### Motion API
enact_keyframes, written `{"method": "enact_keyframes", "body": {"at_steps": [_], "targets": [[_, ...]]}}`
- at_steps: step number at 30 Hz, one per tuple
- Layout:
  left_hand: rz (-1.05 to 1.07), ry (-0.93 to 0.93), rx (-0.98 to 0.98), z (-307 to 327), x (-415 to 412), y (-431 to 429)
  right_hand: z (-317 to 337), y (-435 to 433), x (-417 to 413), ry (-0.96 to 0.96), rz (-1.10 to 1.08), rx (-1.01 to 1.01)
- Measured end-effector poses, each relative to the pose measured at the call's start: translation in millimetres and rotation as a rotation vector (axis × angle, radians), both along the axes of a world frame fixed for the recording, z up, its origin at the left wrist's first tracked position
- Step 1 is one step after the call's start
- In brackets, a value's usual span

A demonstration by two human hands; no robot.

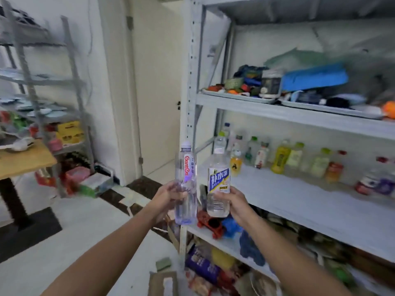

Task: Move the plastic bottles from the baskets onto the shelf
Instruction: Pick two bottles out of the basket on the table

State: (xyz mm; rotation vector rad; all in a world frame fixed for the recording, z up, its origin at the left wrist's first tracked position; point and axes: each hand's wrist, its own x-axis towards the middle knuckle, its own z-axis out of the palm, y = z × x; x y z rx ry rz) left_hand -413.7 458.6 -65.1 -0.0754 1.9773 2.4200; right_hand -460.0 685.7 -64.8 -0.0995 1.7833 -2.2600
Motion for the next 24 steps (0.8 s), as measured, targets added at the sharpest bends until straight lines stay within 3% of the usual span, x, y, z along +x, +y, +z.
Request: {"method": "enact_keyframes", "body": {"at_steps": [12,24], "targets": [[-0.337,0.009,-0.053,-16.0,-99.4,207.2,-26.0,207.9,-0.8,-0.067,-0.464,0.056],[-0.282,0.062,-0.153,-17.8,-197.9,272.6,-37.4,257.0,-104.6,-0.053,-0.479,0.049]]}}
